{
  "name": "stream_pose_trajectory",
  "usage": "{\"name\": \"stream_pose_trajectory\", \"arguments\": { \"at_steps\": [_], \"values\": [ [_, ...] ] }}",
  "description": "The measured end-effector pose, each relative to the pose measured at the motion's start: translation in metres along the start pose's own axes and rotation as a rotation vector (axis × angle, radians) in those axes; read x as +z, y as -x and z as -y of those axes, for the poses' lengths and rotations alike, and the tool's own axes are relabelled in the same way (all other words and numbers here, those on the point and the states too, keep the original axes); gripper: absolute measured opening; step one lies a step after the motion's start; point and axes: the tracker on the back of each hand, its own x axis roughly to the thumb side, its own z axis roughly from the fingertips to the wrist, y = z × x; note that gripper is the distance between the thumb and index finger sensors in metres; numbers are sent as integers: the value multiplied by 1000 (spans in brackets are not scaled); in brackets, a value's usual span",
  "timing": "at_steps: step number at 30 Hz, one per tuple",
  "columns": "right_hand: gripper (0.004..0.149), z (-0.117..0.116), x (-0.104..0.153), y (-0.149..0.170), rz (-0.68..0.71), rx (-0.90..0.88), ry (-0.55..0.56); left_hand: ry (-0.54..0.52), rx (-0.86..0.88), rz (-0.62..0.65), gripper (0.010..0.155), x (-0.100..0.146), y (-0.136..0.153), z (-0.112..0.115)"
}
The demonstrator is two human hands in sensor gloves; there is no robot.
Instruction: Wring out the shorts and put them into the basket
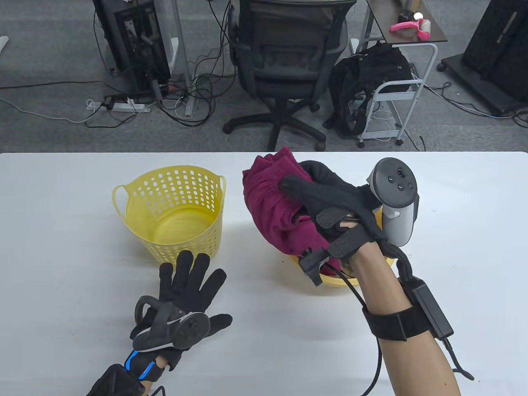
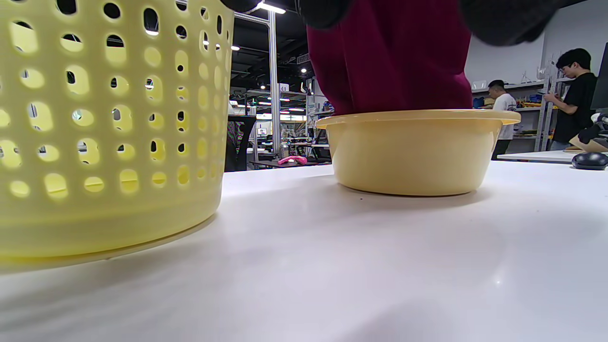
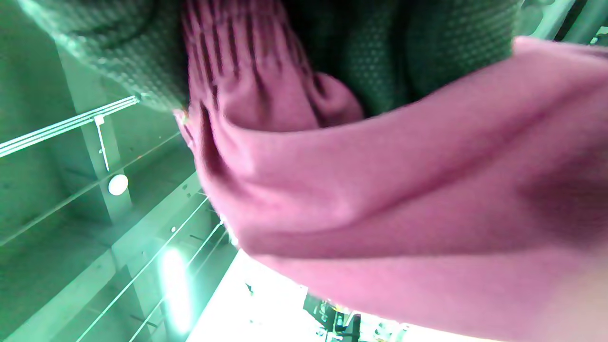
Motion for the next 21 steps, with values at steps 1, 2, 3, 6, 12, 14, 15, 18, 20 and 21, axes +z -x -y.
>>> {"name": "stream_pose_trajectory", "arguments": {
  "at_steps": [1, 2, 3, 6, 12, 14, 15, 18, 20, 21],
  "values": [
    [61, 0, 0, -2, 0, -8, 0, 0, 0, 0, 91, 0, 0, 0],
    [61, -1, 0, -4, -3, -26, 0, 1, 0, 0, 91, 0, 0, 0],
    [61, -1, -1, -6, -5, -40, 0, 2, 0, 0, 91, 0, 0, 0],
    [61, -3, 0, -10, -5, -83, -6, 3, -1, 0, 91, 0, 0, 0],
    [61, -9, 2, -17, -6, -149, -30, -1, 0, 1, 91, 0, 1, -1],
    [61, -12, 2, -20, -9, -159, -36, 1, 1, 1, 91, 0, 0, 0],
    [61, -13, 2, -21, -7, -160, -37, 3, 1, 1, 90, 0, 0, 0],
    [61, -18, 2, -26, -1, -185, -54, 2, -2, 2, 91, 0, 0, -1],
    [61, -22, 2, -30, 3, -207, -68, -4, -2, 0, 91, 0, 0, -2],
    [61, -23, 2, -32, 5, -209, -70, -5, -2, 0, 91, 0, 1, -2]
  ]
}}
